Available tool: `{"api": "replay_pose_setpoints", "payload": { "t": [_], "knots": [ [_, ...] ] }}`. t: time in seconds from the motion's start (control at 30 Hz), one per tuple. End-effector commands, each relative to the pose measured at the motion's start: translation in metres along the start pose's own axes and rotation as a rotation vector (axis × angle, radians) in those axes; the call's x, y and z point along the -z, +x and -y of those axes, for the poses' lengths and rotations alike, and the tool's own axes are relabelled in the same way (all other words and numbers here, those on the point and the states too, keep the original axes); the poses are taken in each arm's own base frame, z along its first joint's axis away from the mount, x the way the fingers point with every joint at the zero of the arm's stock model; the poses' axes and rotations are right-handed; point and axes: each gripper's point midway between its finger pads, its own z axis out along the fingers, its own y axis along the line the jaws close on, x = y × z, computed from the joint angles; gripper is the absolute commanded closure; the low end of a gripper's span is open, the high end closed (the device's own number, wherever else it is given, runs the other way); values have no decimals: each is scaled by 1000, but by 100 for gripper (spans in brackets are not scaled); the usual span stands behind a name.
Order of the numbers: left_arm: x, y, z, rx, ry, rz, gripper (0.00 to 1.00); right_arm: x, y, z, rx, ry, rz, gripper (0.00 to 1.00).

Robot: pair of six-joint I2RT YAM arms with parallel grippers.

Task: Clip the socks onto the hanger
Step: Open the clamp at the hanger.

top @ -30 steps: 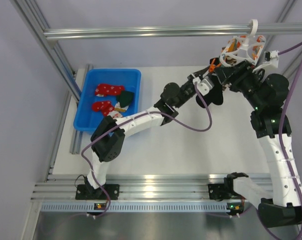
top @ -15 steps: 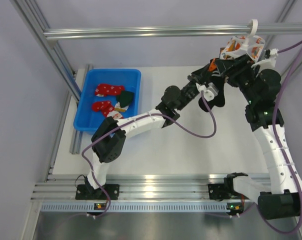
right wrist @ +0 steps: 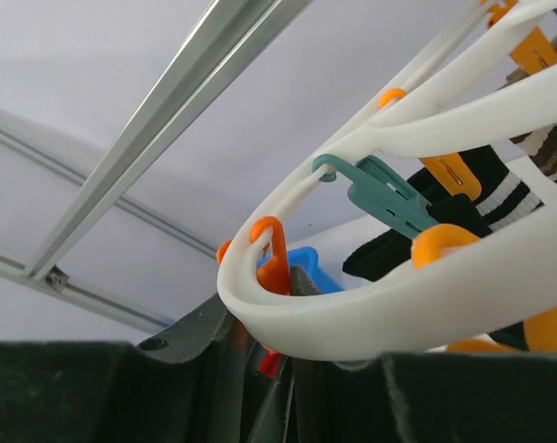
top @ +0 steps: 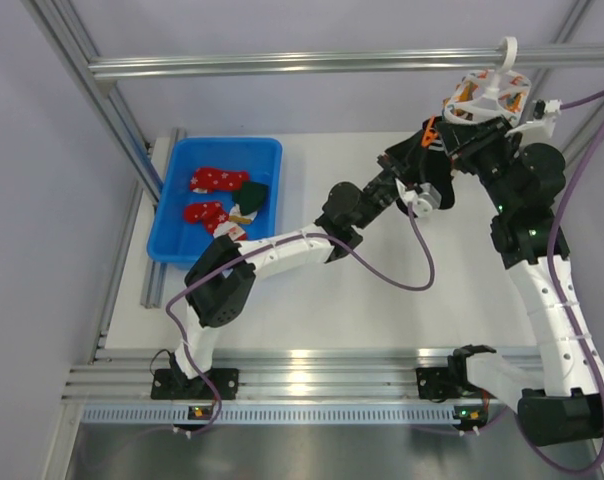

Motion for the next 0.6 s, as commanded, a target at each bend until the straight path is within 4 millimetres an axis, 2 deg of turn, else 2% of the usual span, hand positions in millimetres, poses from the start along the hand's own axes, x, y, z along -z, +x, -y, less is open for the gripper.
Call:
{"api": "replay_pose_setpoints", "payload": {
  "t": [0.0, 0.1, 0.13, 0.17, 0.2, 0.23, 0.37, 0.43, 0.47, 0.53, 0.57],
  "knots": [
    [2, -14, 19, -12, 55, 47, 100, -9, -8, -20, 76, -108, 30, 98],
    [5, -16, 19, 22, 64, 40, 92, -8, -8, -19, 101, -105, 32, 100],
    [6, -16, 19, 40, 69, 34, 83, -8, -9, -21, 103, -115, 35, 100],
    [7, -18, 16, 58, 72, 28, 78, -7, -7, -19, 108, -116, 34, 100],
    [10, -18, 19, 100, 87, 21, 73, -6, -7, -21, 113, -127, 36, 100],
    [12, -16, 23, 122, 112, 1, 64, -7, -6, -19, 113, -124, 34, 100],
    [15, -15, 19, 227, 127, -44, 49, -7, -7, -19, 117, -140, 43, 100],
    [18, -13, 17, 332, 131, -63, 48, -8, -8, -18, 115, -145, 43, 100],
    [20, -10, 8, 380, 132, -82, 46, -8, -9, -18, 117, -145, 45, 100],
    [23, -13, 5, 602, 172, -88, 46, -7, -13, -16, 123, -140, 53, 100],
    [23, -7, -13, 676, 172, -92, 46, -7, -13, -14, 124, -141, 54, 100]
  ]
}}
